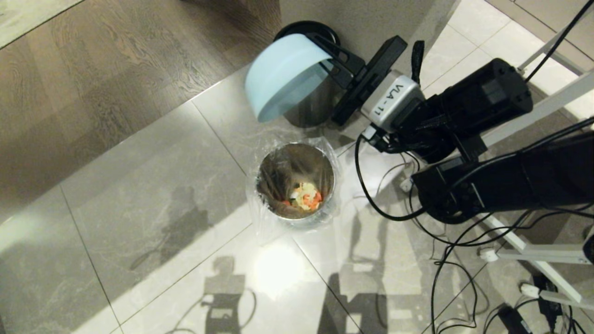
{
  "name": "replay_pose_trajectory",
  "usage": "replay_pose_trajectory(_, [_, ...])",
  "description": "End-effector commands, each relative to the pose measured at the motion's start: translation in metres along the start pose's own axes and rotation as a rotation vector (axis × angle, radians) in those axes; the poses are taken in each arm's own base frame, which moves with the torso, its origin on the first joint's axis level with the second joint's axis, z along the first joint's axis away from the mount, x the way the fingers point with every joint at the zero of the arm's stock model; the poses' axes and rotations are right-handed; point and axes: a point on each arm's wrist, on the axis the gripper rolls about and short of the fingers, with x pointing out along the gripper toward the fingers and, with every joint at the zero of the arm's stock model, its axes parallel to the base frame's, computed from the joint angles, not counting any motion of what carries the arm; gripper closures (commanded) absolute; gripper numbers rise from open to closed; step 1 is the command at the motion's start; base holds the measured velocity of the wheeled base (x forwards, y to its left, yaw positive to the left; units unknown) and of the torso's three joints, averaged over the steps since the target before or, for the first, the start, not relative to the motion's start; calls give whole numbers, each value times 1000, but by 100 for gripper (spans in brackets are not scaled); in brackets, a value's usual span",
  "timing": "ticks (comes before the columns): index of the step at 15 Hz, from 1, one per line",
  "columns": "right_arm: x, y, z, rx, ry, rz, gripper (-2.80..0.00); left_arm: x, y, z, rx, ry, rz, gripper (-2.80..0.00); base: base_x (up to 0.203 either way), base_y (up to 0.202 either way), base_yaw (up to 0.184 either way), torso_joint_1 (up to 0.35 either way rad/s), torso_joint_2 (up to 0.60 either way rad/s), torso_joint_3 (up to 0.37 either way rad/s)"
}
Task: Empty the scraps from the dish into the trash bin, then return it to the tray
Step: Put the bowl back to the table
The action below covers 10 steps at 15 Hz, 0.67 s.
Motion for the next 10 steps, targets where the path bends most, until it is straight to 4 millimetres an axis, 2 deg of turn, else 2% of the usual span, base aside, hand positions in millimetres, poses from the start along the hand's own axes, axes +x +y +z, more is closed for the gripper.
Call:
replay_pose_trajectory(1, [-2, -4, 2, -25, -4, -40, 0, 0, 0, 0, -1, 1, 0, 0, 0, 0, 0, 0, 0, 0])
replay_pose_trajectory(5, [-8, -1, -5, 87, 294, -248, 0, 0, 0, 0, -1, 0, 2, 0, 0, 0, 0, 0, 0, 0])
replay_pose_trajectory(7, [-11, -7, -7, 134, 431, -369, 0, 0, 0, 0, -1, 1, 0, 0, 0, 0, 0, 0, 0, 0])
replay_pose_trajectory(10, [-18, -18, -10, 202, 642, -455, 0, 0, 0, 0, -1, 0, 2, 0, 0, 0, 0, 0, 0, 0])
